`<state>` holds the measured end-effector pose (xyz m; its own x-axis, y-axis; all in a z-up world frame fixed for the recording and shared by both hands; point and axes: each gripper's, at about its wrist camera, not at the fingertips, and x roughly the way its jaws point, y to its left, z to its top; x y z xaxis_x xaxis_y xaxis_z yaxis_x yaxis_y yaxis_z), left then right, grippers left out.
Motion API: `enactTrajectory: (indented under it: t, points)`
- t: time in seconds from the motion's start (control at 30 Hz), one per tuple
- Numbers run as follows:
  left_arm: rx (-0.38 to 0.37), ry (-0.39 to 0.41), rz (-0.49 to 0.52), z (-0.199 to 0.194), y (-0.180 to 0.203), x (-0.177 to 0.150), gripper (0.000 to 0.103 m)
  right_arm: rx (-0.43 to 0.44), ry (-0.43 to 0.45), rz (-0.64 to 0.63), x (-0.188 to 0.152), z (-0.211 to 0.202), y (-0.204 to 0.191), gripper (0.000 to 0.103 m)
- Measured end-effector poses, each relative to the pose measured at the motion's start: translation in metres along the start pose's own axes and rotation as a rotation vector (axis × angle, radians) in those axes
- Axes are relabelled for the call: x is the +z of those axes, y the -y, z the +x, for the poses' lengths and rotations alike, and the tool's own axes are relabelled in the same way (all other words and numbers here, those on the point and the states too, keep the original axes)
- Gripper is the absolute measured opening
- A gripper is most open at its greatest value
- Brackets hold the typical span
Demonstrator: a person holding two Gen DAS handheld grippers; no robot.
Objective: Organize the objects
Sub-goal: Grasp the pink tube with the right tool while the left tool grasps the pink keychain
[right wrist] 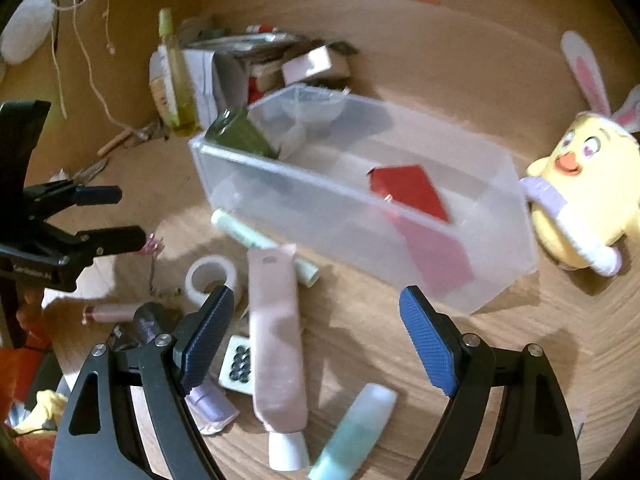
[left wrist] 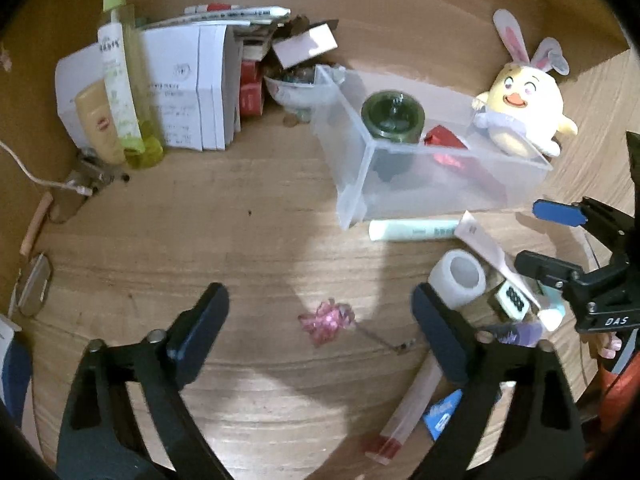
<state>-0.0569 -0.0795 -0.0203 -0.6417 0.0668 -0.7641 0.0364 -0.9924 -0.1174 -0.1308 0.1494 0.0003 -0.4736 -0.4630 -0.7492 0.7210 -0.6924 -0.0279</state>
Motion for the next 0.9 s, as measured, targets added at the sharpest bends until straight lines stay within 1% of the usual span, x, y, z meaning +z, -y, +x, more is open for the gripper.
enactTrajectory:
  t: [0.03, 0.1, 0.17, 0.2, 0.27, 0.37, 0.4, 0.47, 0.53, 0.6, 0.63, 0.67, 0.7, 0.8, 0.87, 0.9]
  points:
    - [-0.005, -0.012, 0.002, 0.001, -0.001, -0.002, 0.078, 0.005, -0.012, -0.005, -0.002, 0.003, -0.001, 0.081]
    - [-0.008, -0.029, -0.002, 0.004, -0.002, -0.005, 0.075, 0.014, -0.032, -0.004, -0.004, 0.009, -0.003, 0.08]
    - [-0.01, -0.04, -0.006, 0.006, -0.005, -0.01, 0.072, 0.029, -0.049, 0.004, -0.007, 0.013, -0.002, 0.074]
    - [-0.009, -0.044, -0.01, 0.007, -0.006, -0.011, 0.071, 0.038, -0.056, 0.009, -0.009, 0.013, -0.001, 0.072]
    - [-0.017, -0.054, -0.022, 0.01, -0.008, -0.014, 0.067, 0.043, -0.056, 0.019, -0.013, 0.011, 0.001, 0.072]
    - [-0.01, -0.04, -0.023, 0.009, -0.009, -0.015, 0.063, 0.04, -0.056, 0.038, -0.021, 0.007, 0.006, 0.071]
    - [-0.01, -0.037, -0.023, 0.009, -0.008, -0.015, 0.059, 0.039, -0.058, 0.043, -0.023, 0.005, 0.008, 0.07]
    - [-0.001, -0.031, -0.019, 0.01, -0.007, -0.014, 0.053, 0.043, -0.057, 0.063, -0.029, 0.001, 0.012, 0.069]
    - [0.002, -0.031, -0.011, 0.011, -0.005, -0.014, 0.043, 0.047, -0.058, 0.077, -0.037, -0.004, 0.014, 0.069]
    - [0.003, -0.029, -0.007, 0.012, -0.004, -0.013, 0.04, 0.045, -0.061, 0.081, -0.043, -0.007, 0.015, 0.069]
    - [0.003, -0.029, -0.001, 0.012, -0.002, -0.013, 0.033, 0.04, -0.065, 0.079, -0.047, -0.008, 0.014, 0.067]
    - [0.002, -0.029, 0.003, 0.013, -0.001, -0.013, 0.03, 0.035, -0.067, 0.075, -0.05, -0.009, 0.013, 0.066]
    - [0.003, -0.028, 0.007, 0.013, 0.001, -0.013, 0.03, 0.029, -0.07, 0.068, -0.053, -0.011, 0.012, 0.065]
    - [0.006, -0.023, 0.015, 0.013, 0.005, -0.014, 0.03, 0.026, -0.073, 0.054, -0.058, -0.011, 0.008, 0.058]
    - [0.006, -0.02, 0.013, 0.013, 0.006, -0.014, 0.03, 0.025, -0.082, 0.042, -0.061, -0.007, 0.006, 0.049]
    - [0.006, -0.021, 0.013, 0.013, 0.006, -0.014, 0.03, 0.018, -0.085, 0.038, -0.061, -0.006, 0.006, 0.047]
